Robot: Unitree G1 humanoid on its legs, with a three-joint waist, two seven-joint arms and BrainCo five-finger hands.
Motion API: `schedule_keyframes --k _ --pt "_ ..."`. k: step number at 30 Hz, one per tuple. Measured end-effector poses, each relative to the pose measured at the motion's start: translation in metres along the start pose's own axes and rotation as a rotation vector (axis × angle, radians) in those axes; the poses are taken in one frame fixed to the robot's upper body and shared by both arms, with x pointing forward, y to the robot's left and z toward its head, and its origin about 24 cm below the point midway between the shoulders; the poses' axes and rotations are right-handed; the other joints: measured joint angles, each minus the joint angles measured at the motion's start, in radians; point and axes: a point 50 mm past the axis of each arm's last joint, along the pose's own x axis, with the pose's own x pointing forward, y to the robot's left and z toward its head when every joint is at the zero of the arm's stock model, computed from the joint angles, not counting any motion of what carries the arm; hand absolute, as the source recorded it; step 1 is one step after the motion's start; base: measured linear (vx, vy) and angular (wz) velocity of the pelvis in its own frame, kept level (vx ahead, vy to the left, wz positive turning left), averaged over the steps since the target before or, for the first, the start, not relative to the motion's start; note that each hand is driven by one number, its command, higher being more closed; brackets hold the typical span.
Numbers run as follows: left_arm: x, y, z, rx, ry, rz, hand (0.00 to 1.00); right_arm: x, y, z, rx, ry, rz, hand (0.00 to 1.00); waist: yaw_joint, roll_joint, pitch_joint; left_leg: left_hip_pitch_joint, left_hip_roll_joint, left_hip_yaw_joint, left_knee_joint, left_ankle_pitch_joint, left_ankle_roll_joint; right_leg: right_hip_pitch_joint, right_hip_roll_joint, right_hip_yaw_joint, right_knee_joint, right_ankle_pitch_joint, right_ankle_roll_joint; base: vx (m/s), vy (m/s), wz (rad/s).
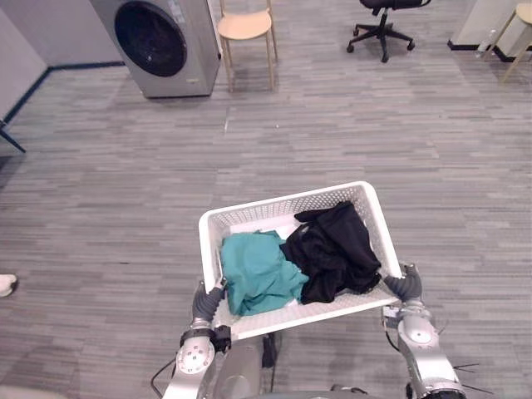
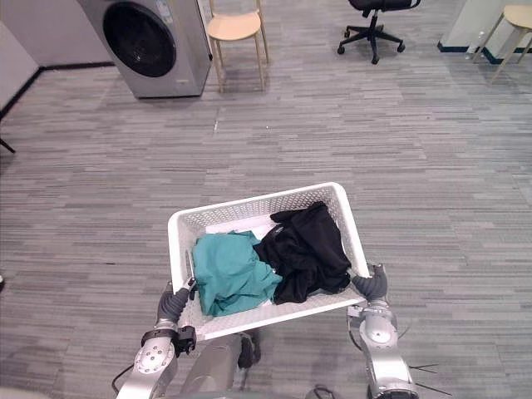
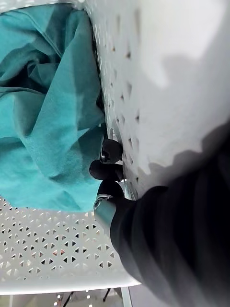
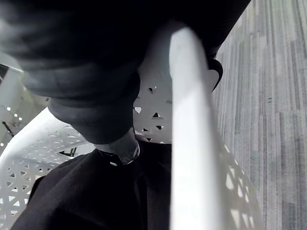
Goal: Pick up the laundry basket with both hands and put the clothes into the washing machine.
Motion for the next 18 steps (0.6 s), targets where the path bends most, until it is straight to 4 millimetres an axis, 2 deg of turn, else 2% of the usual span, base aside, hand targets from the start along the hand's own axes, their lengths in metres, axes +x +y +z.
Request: schedule_keyframes --k 1,2,3,4,5,6,8,9,10,11,12,13,14,15,16,17,18 --pt "-0.001 0.001 -0.002 0.004 0.009 0.001 1.00 0.001 0.001 -0.003 -0.002 0.011 0.003 1.00 0.017 -0.006 0.000 -0.031 0.003 0.011 0.080 -0.035 -0.008 -0.001 -0.004 0.015 0.057 -0.010 0.016 0.66 0.308 -0.57" --pt "-0.007 0.001 -0.009 0.000 0.035 0.002 1.00 -0.003 0.000 -0.008 -0.012 0.024 0.011 1.00 0.036 -0.013 -0.016 0.046 -0.004 0.015 -0.032 -0.081 -0.040 -0.094 -0.026 0.046 0.337 -0.067 0.102 0.45 0.223 -0.69" --pt "-0.009 0.003 -0.012 0.007 0.044 0.009 1.00 -0.004 0.003 -0.008 -0.008 0.025 0.022 1.00 0.042 -0.021 -0.019 0.097 -0.019 0.015 -0.055 -0.165 -0.030 -0.162 -0.043 0.069 0.522 -0.067 0.129 0.55 0.275 -0.27" --pt "-0.007 0.009 -0.012 0.040 0.045 0.007 1.00 -0.006 0.007 -0.010 0.016 0.039 0.024 1.00 0.011 -0.069 -0.021 0.142 -0.077 0.011 -0.050 -0.204 -0.024 -0.294 -0.086 0.106 0.865 -0.015 0.155 0.59 0.223 0.42" --pt "-0.005 0.011 -0.013 0.056 0.051 0.004 1.00 -0.010 0.009 -0.018 0.020 0.072 0.026 1.00 -0.013 -0.085 -0.020 0.216 -0.120 0.001 -0.075 -0.231 -0.020 -0.381 -0.110 0.091 1.080 0.000 0.142 0.78 0.206 0.64" --pt "-0.007 0.011 -0.016 0.064 0.067 0.000 1.00 -0.013 0.009 -0.023 0.019 0.092 0.027 1.00 -0.020 -0.076 -0.014 0.316 -0.139 0.001 -0.140 -0.241 -0.018 -0.441 -0.124 0.050 1.148 -0.019 0.093 0.69 0.108 0.33" --pt "-0.007 0.011 -0.016 0.065 0.070 -0.002 1.00 -0.015 0.008 -0.026 0.014 0.100 0.029 1.00 -0.027 -0.043 -0.010 0.441 -0.143 -0.015 -0.258 -0.242 -0.017 -0.504 -0.117 -0.041 1.106 -0.063 0.013 0.69 0.095 0.05" --pt "-0.005 0.012 -0.014 0.072 0.060 -0.004 1.00 -0.015 0.008 -0.025 0.015 0.096 0.032 1.00 -0.044 -0.025 -0.012 0.527 -0.144 -0.031 -0.346 -0.240 -0.020 -0.564 -0.113 -0.121 1.015 -0.092 -0.030 0.68 0.073 0.14" --pt "-0.004 0.012 -0.012 0.078 0.052 -0.007 1.00 -0.014 0.008 -0.024 0.014 0.092 0.034 1.00 -0.049 -0.019 -0.011 0.562 -0.142 -0.038 -0.385 -0.238 -0.023 -0.595 -0.102 -0.146 0.950 -0.101 -0.047 0.69 0.043 0.27" --pt "0.000 0.012 -0.009 0.090 0.037 -0.016 1.00 -0.014 0.007 -0.022 0.012 0.082 0.036 1.00 -0.066 -0.008 -0.009 0.625 -0.135 -0.054 -0.448 -0.239 -0.046 -0.648 -0.068 -0.168 0.759 -0.096 -0.057 0.70 -0.014 0.36" --pt "0.002 0.010 -0.006 0.093 0.027 -0.025 1.00 -0.013 0.005 -0.022 0.007 0.081 0.033 1.00 -0.078 0.001 -0.005 0.664 -0.122 -0.066 -0.478 -0.245 -0.061 -0.667 -0.033 -0.169 0.551 -0.040 -0.060 0.70 -0.040 0.56" --pt "0.005 0.010 -0.004 0.096 0.018 -0.031 1.00 -0.014 0.004 -0.023 0.009 0.083 0.030 1.00 -0.095 -0.010 -0.003 0.701 -0.127 -0.079 -0.496 -0.251 -0.082 -0.667 -0.010 -0.166 0.341 0.049 -0.049 0.74 -0.105 0.64" --pt "0.006 0.010 -0.003 0.106 0.015 -0.041 1.00 -0.015 0.003 -0.024 0.008 0.087 0.028 1.00 -0.106 -0.034 -0.004 0.759 -0.134 -0.095 -0.509 -0.276 -0.126 -0.669 0.003 -0.146 0.124 0.170 -0.062 0.96 -0.199 0.64" --pt "0.004 0.009 -0.008 0.118 0.031 -0.045 1.00 -0.017 0.002 -0.027 0.002 0.098 0.028 1.00 -0.116 -0.037 -0.011 0.828 -0.126 -0.116 -0.510 -0.292 -0.155 -0.663 0.017 -0.112 0.111 0.334 -0.126 0.99 -0.217 0.48" --pt "0.004 0.007 -0.011 0.120 0.044 -0.049 1.00 -0.017 0.000 -0.028 -0.006 0.103 0.025 1.00 -0.118 -0.018 -0.021 0.839 -0.109 -0.124 -0.493 -0.292 -0.156 -0.670 0.024 -0.104 0.159 0.391 -0.141 1.01 -0.224 0.21" --pt "0.004 -0.002 -0.013 0.092 0.057 -0.053 1.00 -0.015 -0.006 -0.028 -0.031 0.098 0.018 1.00 -0.113 0.039 -0.036 0.798 -0.052 -0.129 -0.366 -0.277 -0.180 -0.696 0.058 -0.119 0.277 0.331 -0.165 0.81 -0.186 0.08" --pt "0.006 -0.003 -0.012 0.095 0.053 -0.054 1.00 -0.015 -0.007 -0.027 -0.034 0.096 0.016 1.00 -0.112 0.050 -0.033 0.708 -0.020 -0.135 -0.140 -0.185 -0.214 -0.693 0.063 -0.133 0.361 0.240 -0.169 0.80 -0.199 0.01"
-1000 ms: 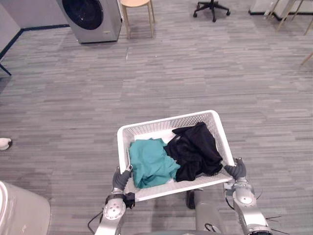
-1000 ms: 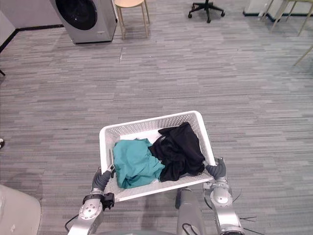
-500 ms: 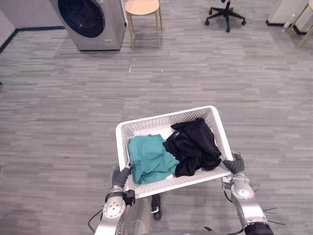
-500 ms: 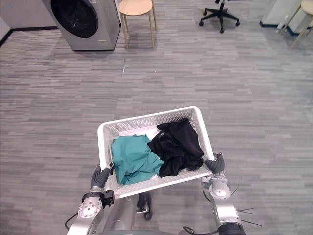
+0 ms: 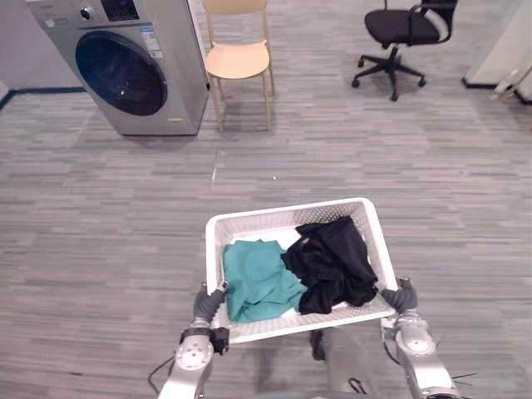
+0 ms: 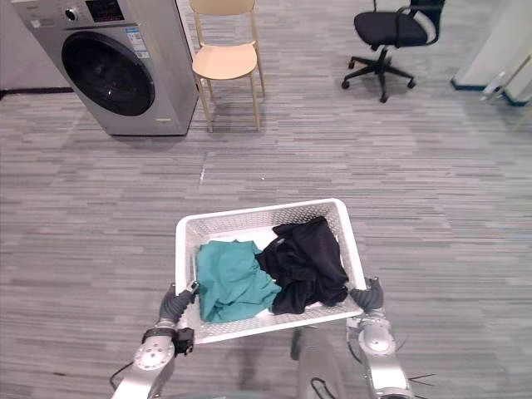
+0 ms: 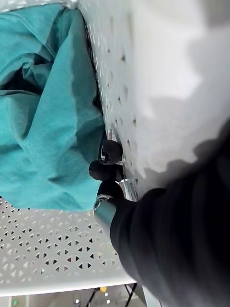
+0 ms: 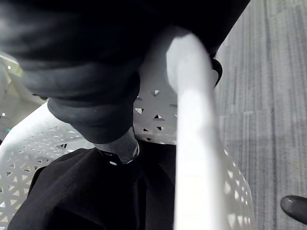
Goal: Pick up the laundry basket with both hands and put the clothes into the washing machine.
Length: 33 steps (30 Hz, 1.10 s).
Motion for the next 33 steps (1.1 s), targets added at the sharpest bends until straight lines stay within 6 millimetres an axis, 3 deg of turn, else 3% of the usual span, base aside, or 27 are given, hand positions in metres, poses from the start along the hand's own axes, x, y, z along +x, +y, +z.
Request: schedule_keyframes --k 1,2,3,4,5,6,7,9,10,11,12,13,14,16,17,18,19,20,22,25,26,28,29,30,31,32,33 --pt "0.000 -0.001 -0.001 -0.001 0.006 0.000 1.00 0.000 0.000 0.000 -0.001 0.000 0.001 1.00 0.002 0.001 0.001 -0.057 0.015 0.000 0.125 0.097 -0.006 0.021 0.003 0.000 0.020 -0.035 -0.001 0.78 -0.193 0.00" --pt "-0.001 -0.003 -0.004 -0.010 0.019 -0.002 1.00 0.000 -0.002 0.000 -0.007 0.001 -0.001 1.00 0.016 0.011 0.009 -0.149 0.067 -0.003 0.372 0.255 -0.045 0.100 0.020 -0.002 0.007 -0.087 -0.002 0.62 -0.128 -0.07" --pt "-0.001 -0.004 -0.004 -0.013 0.019 -0.004 1.00 0.000 -0.002 0.000 -0.008 0.004 -0.004 1.00 0.018 0.018 0.011 -0.177 0.086 0.001 0.446 0.251 -0.044 0.123 0.027 -0.006 0.001 -0.096 -0.004 0.72 -0.109 -0.03" --pt "-0.001 -0.005 -0.003 -0.015 0.013 -0.007 1.00 -0.001 -0.004 0.000 0.000 -0.001 -0.018 1.00 0.029 0.019 0.022 -0.301 0.158 0.043 0.689 0.185 0.026 0.240 0.046 -0.022 -0.045 -0.129 -0.013 0.66 -0.066 0.08" --pt "-0.001 -0.003 -0.003 -0.018 0.010 -0.006 1.00 -0.005 -0.005 0.004 0.008 -0.022 -0.022 1.00 0.042 0.005 0.032 -0.371 0.172 0.071 0.735 0.141 0.071 0.346 0.041 -0.021 -0.106 -0.159 0.007 0.64 -0.050 0.10" --pt "-0.001 -0.002 -0.002 -0.024 0.006 -0.006 1.00 -0.006 -0.006 0.006 0.010 -0.034 -0.024 1.00 0.049 0.001 0.034 -0.402 0.171 0.078 0.724 0.119 0.079 0.387 0.040 -0.021 -0.137 -0.164 0.010 0.72 0.014 0.22" --pt "-0.001 -0.002 0.002 -0.042 -0.023 -0.005 1.00 -0.006 -0.008 0.014 0.021 -0.068 -0.032 1.00 0.056 -0.017 0.046 -0.526 0.143 0.097 0.577 0.060 0.089 0.498 0.023 -0.024 -0.227 -0.199 0.034 0.68 0.084 0.22" --pt "-0.001 -0.003 0.003 -0.053 -0.026 -0.007 1.00 -0.004 -0.009 0.017 0.025 -0.075 -0.039 1.00 0.057 -0.028 0.043 -0.576 0.088 0.090 0.359 0.057 0.093 0.539 -0.006 -0.027 -0.262 -0.213 0.056 0.54 0.128 0.11" --pt "-0.002 -0.004 0.004 -0.064 -0.031 -0.008 1.00 -0.003 -0.011 0.017 0.023 -0.076 -0.046 1.00 0.071 -0.023 0.042 -0.590 0.038 0.078 0.032 0.088 0.052 0.592 -0.032 -0.022 -0.298 -0.237 0.095 0.42 0.173 -0.08" --pt "-0.002 -0.005 0.004 -0.067 -0.030 -0.010 1.00 -0.003 -0.012 0.016 0.023 -0.071 -0.048 1.00 0.077 -0.018 0.042 -0.598 0.025 0.062 -0.093 0.120 0.022 0.620 -0.038 -0.019 -0.311 -0.247 0.112 0.68 0.293 -0.16" --pt "-0.004 -0.006 0.003 -0.069 -0.021 -0.010 1.00 -0.003 -0.011 0.013 0.023 -0.057 -0.046 1.00 0.084 -0.021 0.040 -0.583 0.010 0.055 -0.177 0.257 0.023 0.654 -0.046 -0.003 -0.336 -0.262 0.135 0.51 0.212 -0.22" --pt "-0.004 -0.001 0.001 -0.052 -0.014 -0.005 1.00 -0.003 -0.005 0.008 0.032 -0.035 -0.037 1.00 0.098 -0.043 0.026 -0.562 -0.026 0.079 -0.174 0.272 0.071 0.684 -0.069 0.027 -0.367 -0.268 0.147 0.68 0.236 0.00" --pt "-0.003 0.000 0.005 -0.046 -0.026 -0.006 1.00 -0.003 -0.005 0.007 0.031 -0.030 -0.036 1.00 0.081 -0.070 0.014 -0.600 -0.049 0.090 -0.099 0.223 0.120 0.696 -0.097 0.046 -0.382 -0.245 0.169 0.71 0.235 0.16" --pt "-0.003 -0.002 0.005 -0.048 -0.017 -0.008 1.00 0.001 -0.004 0.008 0.032 -0.027 -0.035 1.00 0.080 -0.071 0.015 -0.634 -0.047 0.102 0.045 0.133 0.150 0.682 -0.122 0.077 -0.286 -0.240 0.191 0.74 0.299 0.04" --pt "-0.005 -0.002 0.002 -0.048 -0.003 -0.010 1.00 0.001 -0.003 0.007 0.034 -0.019 -0.031 1.00 0.091 -0.073 0.015 -0.584 -0.052 0.122 0.060 0.068 0.153 0.618 -0.146 0.097 -0.084 -0.251 0.210 0.71 0.328 -0.40" --pt "-0.005 0.000 0.002 -0.037 -0.003 -0.008 1.00 0.001 -0.002 0.004 0.038 -0.011 -0.027 1.00 0.091 -0.081 0.021 -0.489 -0.077 0.124 0.025 -0.014 0.142 0.481 -0.196 0.126 0.295 -0.213 0.250 0.46 0.211 -0.33" --pt "-0.004 0.001 0.002 -0.032 -0.005 -0.008 1.00 0.000 0.000 0.003 0.045 -0.004 -0.027 1.00 0.087 -0.088 0.023 -0.470 -0.087 0.124 0.022 -0.018 0.143 0.455 -0.207 0.129 0.375 -0.211 0.250 0.67 0.250 -0.01" --pt "-0.004 0.004 0.001 -0.016 -0.001 -0.006 1.00 -0.002 0.004 -0.004 0.056 0.026 -0.023 1.00 0.071 -0.100 0.026 -0.384 -0.115 0.119 -0.018 -0.042 0.147 0.380 -0.235 0.124 0.600 -0.229 0.219 0.56 0.127 0.18" --pt "-0.006 0.007 -0.002 -0.003 0.011 -0.004 1.00 -0.006 0.006 -0.009 0.055 0.041 -0.015 1.00 0.051 -0.087 0.023 -0.253 -0.125 0.110 -0.120 -0.043 0.146 0.297 -0.222 0.060 0.700 -0.262 0.167 0.61 0.113 0.12" --pt "-0.002 0.008 0.003 0.007 -0.011 -0.007 1.00 -0.006 0.007 -0.008 0.056 0.035 -0.013 1.00 0.043 -0.072 0.019 -0.109 -0.125 0.092 -0.265 -0.045 0.139 0.139 -0.178 -0.067 0.534 -0.329 0.105 0.54 0.034 0.07" --pt "-0.001 0.007 0.005 0.009 -0.018 -0.012 1.00 -0.005 0.005 -0.007 0.055 0.029 -0.018 1.00 0.036 -0.062 0.024 -0.063 -0.115 0.085 -0.305 -0.054 0.116 0.087 -0.145 -0.093 0.373 -0.326 0.093 0.57 -0.022 0.19" --pt "0.000 0.007 0.006 0.014 -0.022 -0.015 1.00 -0.005 0.005 -0.006 0.055 0.028 -0.018 1.00 0.021 -0.059 0.030 0.003 -0.105 0.084 -0.343 -0.069 0.084 0.060 -0.083 -0.101 -0.016 -0.193 0.105 0.60 -0.056 0.27" --pt "0.000 0.006 0.005 0.025 -0.021 -0.017 1.00 -0.006 0.004 -0.007 0.054 0.030 -0.021 1.00 0.008 -0.067 0.031 0.052 -0.109 0.075 -0.365 -0.083 0.056 0.061 -0.061 -0.091 -0.172 -0.033 0.085 0.52 -0.084 0.31" --pt "0.000 0.005 0.005 0.033 -0.019 -0.020 1.00 -0.006 0.003 -0.008 0.049 0.034 -0.022 1.00 -0.003 -0.066 0.028 0.076 -0.105 0.064 -0.372 -0.090 0.043 0.070 -0.050 -0.075 -0.184 0.059 0.041 0.85 -0.157 0.14" --pt "0.002 0.000 0.005 0.017 -0.015 -0.024 1.00 -0.003 0.000 -0.005 0.038 0.023 -0.025 1.00 0.004 -0.016 0.025 0.106 -0.064 0.058 -0.381 -0.084 0.031 0.073 -0.016 -0.067 -0.149 0.088 -0.008 0.71 -0.133 -0.02" --pt "0.004 -0.001 0.008 0.017 -0.026 -0.024 1.00 -0.001 0.000 -0.001 0.043 0.013 -0.030 1.00 0.006 -0.009 0.021 0.100 -0.053 0.059 -0.355 -0.048 -0.028 0.057 -0.019 -0.055 -0.080 0.042 -0.017 0.97 -0.186 0.18" --pt "0.007 -0.008 0.012 0.020 -0.040 -0.043 1.00 -0.002 -0.009 -0.004 0.038 0.023 -0.054 1.00 -0.012 -0.011 0.023 0.089 -0.056 0.021 -0.246 0.045 -0.012 0.051 -0.071 -0.057 0.083 -0.044 -0.015 0.65 -0.151 0.51"
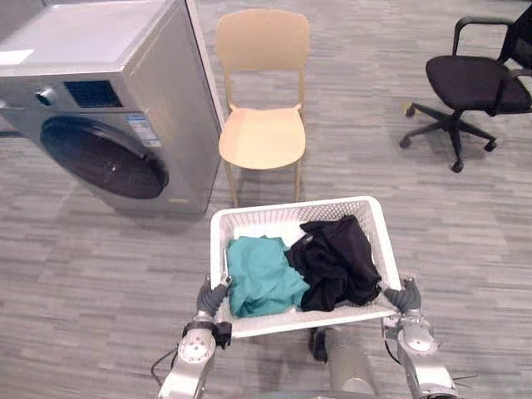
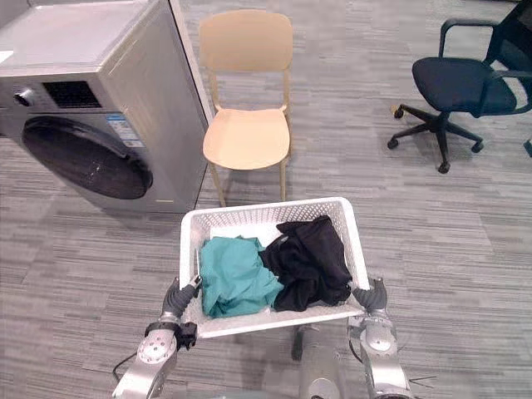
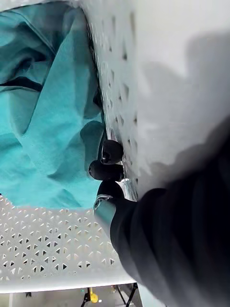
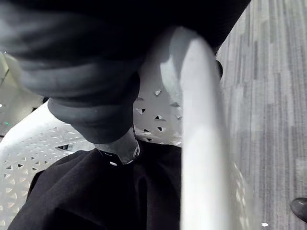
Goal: Pick up the laundry basket with both hands and put the clothes into the washing machine.
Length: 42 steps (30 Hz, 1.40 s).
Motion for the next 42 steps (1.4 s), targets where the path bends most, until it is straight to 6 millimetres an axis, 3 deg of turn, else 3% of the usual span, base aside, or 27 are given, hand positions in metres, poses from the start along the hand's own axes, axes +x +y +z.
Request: schedule_keyframes --k 1,2,3,4,5,7,8,10,11,13,14,15,17,19,21,22,24,28,29,30,34,35,38,39,40,41,42 --pt "-0.001 -0.005 -0.002 -0.015 0.011 -0.006 1.00 -0.004 -0.004 -0.005 -0.008 0.013 -0.007 1.00 -0.014 0.000 0.001 -0.025 0.008 -0.006 0.128 0.056 0.013 0.012 0.000 -0.036 0.069 -0.062 0.018 0.74 -0.262 0.54" --pt "-0.003 -0.005 -0.005 -0.017 0.020 -0.004 1.00 -0.006 -0.005 -0.005 -0.002 0.009 -0.008 1.00 -0.003 0.029 -0.010 -0.075 0.056 0.001 0.312 0.125 0.007 0.087 0.038 -0.062 0.009 -0.092 -0.013 0.47 -0.236 0.14" --pt "-0.004 -0.005 -0.007 -0.027 0.027 -0.003 1.00 -0.008 -0.006 -0.002 -0.001 -0.009 -0.011 1.00 0.008 0.037 -0.007 -0.150 0.101 0.006 0.514 0.244 0.001 0.158 0.068 -0.070 -0.039 -0.147 -0.005 0.47 -0.194 -0.30" --pt "-0.005 -0.006 -0.006 -0.038 0.024 0.002 1.00 -0.006 -0.006 0.003 0.003 -0.025 -0.012 1.00 0.019 0.060 -0.009 -0.215 0.142 0.005 0.658 0.239 0.006 0.185 0.098 -0.067 -0.053 -0.155 -0.017 0.60 -0.087 -0.40" --pt "-0.003 -0.004 -0.003 -0.035 0.007 0.004 1.00 -0.005 -0.006 0.005 0.014 -0.033 -0.015 1.00 0.036 0.066 -0.008 -0.337 0.204 0.013 0.869 0.188 0.048 0.242 0.124 -0.068 -0.087 -0.176 -0.021 0.58 -0.041 -0.31" --pt "-0.002 -0.003 -0.002 -0.030 0.002 0.005 1.00 -0.006 -0.004 0.006 0.024 -0.034 -0.017 1.00 0.060 0.033 0.011 -0.462 0.218 0.027 0.944 0.115 0.095 0.362 0.123 -0.050 -0.177 -0.177 -0.015 0.54 -0.015 -0.16" --pt "-0.004 -0.002 -0.005 -0.034 0.009 0.007 1.00 -0.006 -0.004 0.006 0.030 -0.033 -0.016 1.00 0.066 0.009 0.019 -0.526 0.215 0.040 0.899 0.070 0.094 0.431 0.116 -0.039 -0.237 -0.172 -0.008 0.60 0.051 -0.19" --pt "-0.005 -0.002 -0.006 -0.040 0.015 0.006 1.00 -0.006 -0.004 0.006 0.032 -0.032 -0.018 1.00 0.077 -0.009 0.024 -0.600 0.188 0.048 0.712 0.027 0.076 0.509 0.094 -0.027 -0.306 -0.168 0.018 0.51 0.114 -0.16" --pt "-0.005 -0.003 -0.006 -0.042 0.013 0.003 1.00 -0.006 -0.005 0.005 0.030 -0.031 -0.021 1.00 0.082 -0.019 0.024 -0.625 0.148 0.046 0.499 0.024 0.066 0.533 0.069 -0.020 -0.325 -0.177 0.056 0.44 0.208 -0.11" --pt "-0.006 -0.007 -0.006 -0.051 0.016 -0.013 1.00 -0.008 -0.009 0.001 0.023 -0.019 -0.033 1.00 0.081 -0.001 0.014 -0.613 0.095 0.016 0.125 0.107 0.019 0.568 0.051 -0.009 -0.329 -0.213 0.122 0.45 0.250 -0.06" --pt "-0.005 -0.006 -0.008 -0.035 0.027 -0.012 1.00 -0.009 -0.007 -0.006 0.027 0.013 -0.033 1.00 0.084 -0.011 0.015 -0.571 0.063 0.024 0.063 0.206 0.081 0.606 0.029 0.023 -0.333 -0.237 0.156 0.44 0.258 0.08" --pt "-0.005 -0.001 -0.010 -0.013 0.031 -0.009 1.00 -0.011 -0.003 -0.009 0.042 0.029 -0.030 1.00 0.079 -0.043 0.000 -0.547 0.015 0.030 0.036 0.197 0.097 0.616 -0.007 0.068 -0.355 -0.235 0.152 0.44 0.245 0.19" --pt "-0.005 0.000 -0.006 -0.013 0.015 -0.006 1.00 -0.009 -0.002 -0.006 0.042 0.017 -0.026 1.00 0.075 -0.055 -0.002 -0.562 -0.010 0.041 0.086 0.142 0.130 0.629 -0.035 0.105 -0.358 -0.226 0.168 0.40 0.219 0.15" --pt "-0.005 0.001 -0.007 -0.014 0.020 -0.002 1.00 -0.006 0.001 -0.006 0.031 0.020 -0.019 1.00 0.095 -0.056 -0.002 -0.539 -0.014 0.074 0.114 0.083 0.140 0.616 -0.058 0.133 -0.296 -0.219 0.182 0.33 0.199 -0.35" --pt "-0.009 0.003 -0.011 -0.013 0.033 0.003 1.00 -0.005 0.004 -0.007 0.030 0.031 -0.002 1.00 0.092 -0.055 -0.002 -0.476 -0.017 0.094 0.090 0.045 0.141 0.542 -0.088 0.147 -0.084 -0.203 0.222 0.23 0.165 -0.45" --pt "-0.011 0.004 -0.014 -0.007 0.044 0.006 1.00 -0.006 0.005 -0.012 0.023 0.047 0.004 1.00 0.091 -0.062 -0.003 -0.419 -0.030 0.102 0.053 0.037 0.147 0.459 -0.127 0.145 0.106 -0.172 0.278 0.32 0.172 -0.27" --pt "-0.013 0.007 -0.017 0.008 0.056 0.007 1.00 -0.010 0.009 -0.019 0.025 0.075 0.014 1.00 0.063 -0.072 -0.008 -0.350 -0.044 0.102 -0.004 0.036 0.149 0.379 -0.147 0.141 0.245 -0.217 0.218 0.32 0.128 -0.01" --pt "-0.010 0.011 -0.014 0.027 0.044 0.007 1.00 -0.013 0.011 -0.021 0.024 0.084 0.021 1.00 0.046 -0.086 -0.019 -0.294 -0.053 0.091 -0.047 0.033 0.139 0.233 -0.110 0.119 0.121 -0.280 0.188 0.23 -0.019 0.19" --pt "-0.009 0.011 -0.013 0.032 0.042 0.007 1.00 -0.013 0.011 -0.022 0.025 0.084 0.022 1.00 0.036 -0.090 -0.021 -0.292 -0.050 0.072 -0.041 0.026 0.121 0.224 -0.080 0.123 0.006 -0.261 0.181 0.27 -0.137 0.48" --pt "-0.009 0.013 -0.014 0.042 0.043 0.007 1.00 -0.014 0.013 -0.023 0.031 0.090 0.023 1.00 0.035 -0.114 -0.029 -0.289 -0.065 0.063 -0.029 0.015 0.099 0.230 -0.065 0.138 -0.133 -0.124 0.143 0.28 -0.165 0.62" --pt "-0.004 0.004 -0.020 0.042 0.078 0.000 1.00 -0.009 0.009 -0.026 0.001 0.102 0.019 1.00 0.054 -0.049 -0.057 -0.269 -0.009 0.026 -0.059 0.008 0.072 0.278 -0.013 0.113 -0.193 -0.092 0.142 0.20 -0.128 0.13" --pt "-0.003 0.003 -0.019 0.037 0.072 0.001 1.00 -0.007 0.009 -0.024 0.000 0.099 0.019 1.00 0.054 -0.054 -0.054 -0.275 -0.006 0.023 -0.067 0.012 0.066 0.271 -0.009 0.111 -0.197 -0.089 0.137 0.13 -0.123 0.12" --pt "0.017 0.002 -0.001 0.061 0.015 0.005 1.00 0.005 0.011 -0.009 0.008 0.053 0.010 1.00 0.057 -0.068 -0.017 -0.351 -0.001 0.015 -0.034 0.014 0.063 0.213 -0.011 0.093 -0.184 -0.080 0.125 0.01 -0.060 0.13" --pt "0.032 0.004 0.017 0.079 -0.040 0.019 1.00 0.015 0.014 0.010 0.029 -0.002 0.000 1.00 0.059 -0.075 0.039 -0.401 -0.004 0.018 0.026 0.014 0.063 0.175 -0.025 0.088 -0.144 -0.080 0.124 -0.22 -0.033 0.23" --pt "0.045 0.006 0.040 0.088 -0.111 0.035 1.00 0.025 0.017 0.029 0.055 -0.056 -0.015 1.00 0.057 -0.094 0.066 -0.524 -0.004 0.021 0.125 0.011 0.061 0.080 -0.044 0.088 -0.090 -0.079 0.122 -0.25 -0.023 0.27" --pt "0.051 0.007 0.052 0.088 -0.149 0.043 1.00 0.029 0.017 0.039 0.070 -0.082 -0.024 1.00 0.057 -0.101 0.076 -0.587 -0.002 0.023 0.169 0.007 0.060 0.030 -0.048 0.088 -0.067 -0.079 0.122 -0.33 -0.019 0.35" --pt "0.062 0.007 0.079 0.075 -0.228 0.062 1.00 0.040 0.016 0.063 0.106 -0.146 -0.047 1.00 0.058 -0.100 0.113 -0.690 0.013 0.029 0.249 -0.015 0.053 -0.050 -0.052 0.084 -0.026 -0.086 0.111 -0.22 -0.008 0.24"
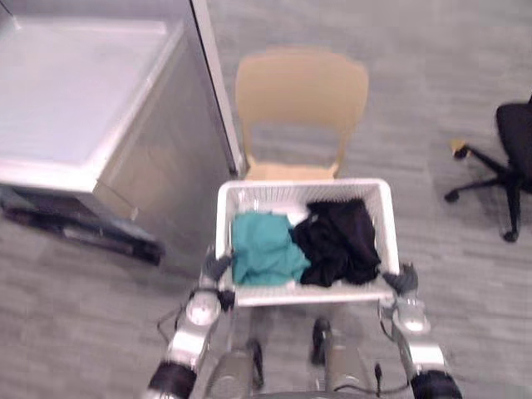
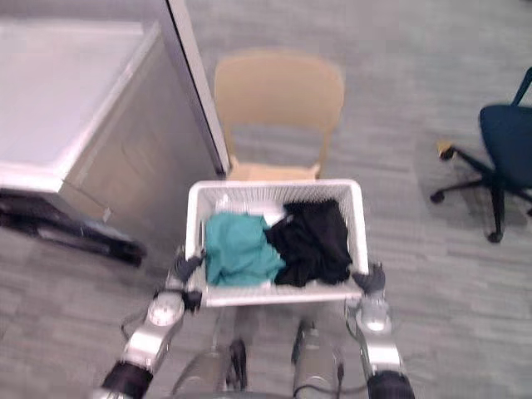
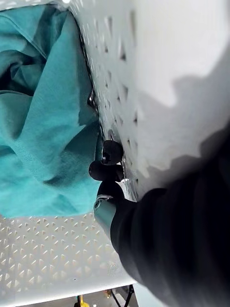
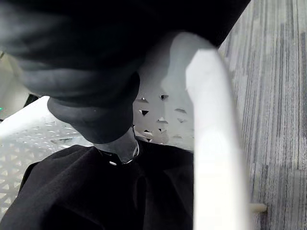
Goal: Pick up the laundry basket with both hands and put the clothes into the washing machine.
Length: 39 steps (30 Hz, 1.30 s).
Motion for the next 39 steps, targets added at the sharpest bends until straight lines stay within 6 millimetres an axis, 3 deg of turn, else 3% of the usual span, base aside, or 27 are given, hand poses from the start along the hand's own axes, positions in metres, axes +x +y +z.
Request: schedule_keyframes --k 3,6,7,9,10,12,16,20,25,27,32,35,39 --pt "0.032 0.011 0.043 -0.023 -0.112 0.064 1.00 0.026 0.010 0.057 0.079 -0.143 -0.020 1.00 0.006 0.005 0.076 -0.152 0.040 0.023 0.117 -0.056 0.026 -0.142 0.007 -0.002 0.085 -0.011 -0.014 -0.30 -0.021 -0.04" --pt "0.063 0.032 0.098 -0.065 -0.230 0.153 1.00 0.040 0.023 0.124 0.185 -0.298 -0.029 1.00 0.007 0.009 0.103 -0.301 0.075 0.039 0.198 -0.074 0.028 -0.276 0.014 -0.006 0.111 0.002 -0.033 -0.29 -0.047 -0.16" --pt "0.075 0.041 0.127 -0.078 -0.285 0.183 1.00 0.044 0.026 0.152 0.234 -0.356 -0.037 1.00 0.005 0.015 0.115 -0.350 0.096 0.048 0.211 -0.069 0.024 -0.312 0.018 -0.022 0.098 0.026 -0.043 -0.17 -0.044 -0.10" --pt "0.082 0.048 0.150 -0.084 -0.329 0.202 1.00 0.047 0.030 0.171 0.277 -0.382 -0.040 1.00 0.004 0.015 0.123 -0.384 0.109 0.048 0.222 -0.058 0.024 -0.337 0.028 -0.027 0.091 0.039 -0.051 -0.11 -0.044 -0.07" --pt "0.086 0.053 0.170 -0.094 -0.370 0.217 0.00 0.048 0.030 0.188 0.315 -0.413 -0.047 0.00 0.004 0.016 0.123 -0.423 0.114 0.045 0.227 -0.050 0.026 -0.370 0.032 -0.033 0.084 0.053 -0.061 -0.07 -0.037 -0.03" --pt "0.090 0.062 0.199 -0.142 -0.424 0.242 0.00 0.050 0.031 0.216 0.369 -0.461 -0.038 0.00 -0.001 0.015 0.143 -0.470 0.118 0.041 0.230 -0.034 0.028 -0.411 0.033 -0.042 0.085 0.066 -0.070 -0.03 -0.017 0.01" --pt "0.090 0.070 0.230 -0.213 -0.489 0.274 0.00 0.050 0.029 0.240 0.460 -0.507 -0.034 0.00 0.001 0.015 0.159 -0.516 0.126 0.040 0.237 -0.030 0.024 -0.458 0.033 -0.052 0.102 0.068 -0.073 0.04 0.017 0.01" --pt "0.090 0.077 0.240 -0.257 -0.505 0.295 0.00 0.048 0.031 0.248 0.504 -0.525 -0.015 0.00 -0.001 0.015 0.159 -0.517 0.127 0.040 0.231 -0.030 0.023 -0.461 0.032 -0.055 0.102 0.067 -0.073 0.05 0.028 0.01" --pt "0.091 0.080 0.239 -0.286 -0.498 0.308 0.00 0.047 0.036 0.246 0.511 -0.517 0.007 0.00 -0.003 0.015 0.159 -0.517 0.125 0.040 0.233 -0.030 0.023 -0.459 0.028 -0.055 0.105 0.066 -0.073 -0.01 0.010 0.01" --pt "0.091 0.079 0.236 -0.288 -0.489 0.317 0.00 0.048 0.037 0.240 0.506 -0.501 0.011 0.00 -0.001 0.015 0.159 -0.512 0.122 0.038 0.234 -0.030 0.023 -0.452 0.025 -0.056 0.108 0.061 -0.074 -0.03 0.012 0.06" --pt "0.082 0.076 0.217 -0.247 -0.505 0.335 0.00 0.038 0.039 0.197 0.498 -0.447 0.032 0.00 -0.001 0.015 0.159 -0.458 0.110 0.021 0.230 -0.031 0.023 -0.392 0.012 -0.068 0.123 0.037 -0.071 -0.03 -0.006 0.12" --pt "0.071 0.077 0.210 -0.239 -0.543 0.352 0.00 0.029 0.035 0.186 0.491 -0.468 0.051 0.00 0.004 0.014 0.159 -0.441 0.109 0.018 0.228 -0.031 0.023 -0.372 0.012 -0.071 0.120 0.037 -0.071 -0.02 -0.021 0.04" --pt "0.057 0.083 0.191 -0.237 -0.554 0.407 0.00 0.018 0.015 0.177 0.506 -0.519 0.004 0.00 0.006 0.014 0.159 -0.402 0.106 0.018 0.220 -0.031 0.023 -0.332 0.009 -0.073 0.117 0.033 -0.072 0.00 -0.008 0.01"
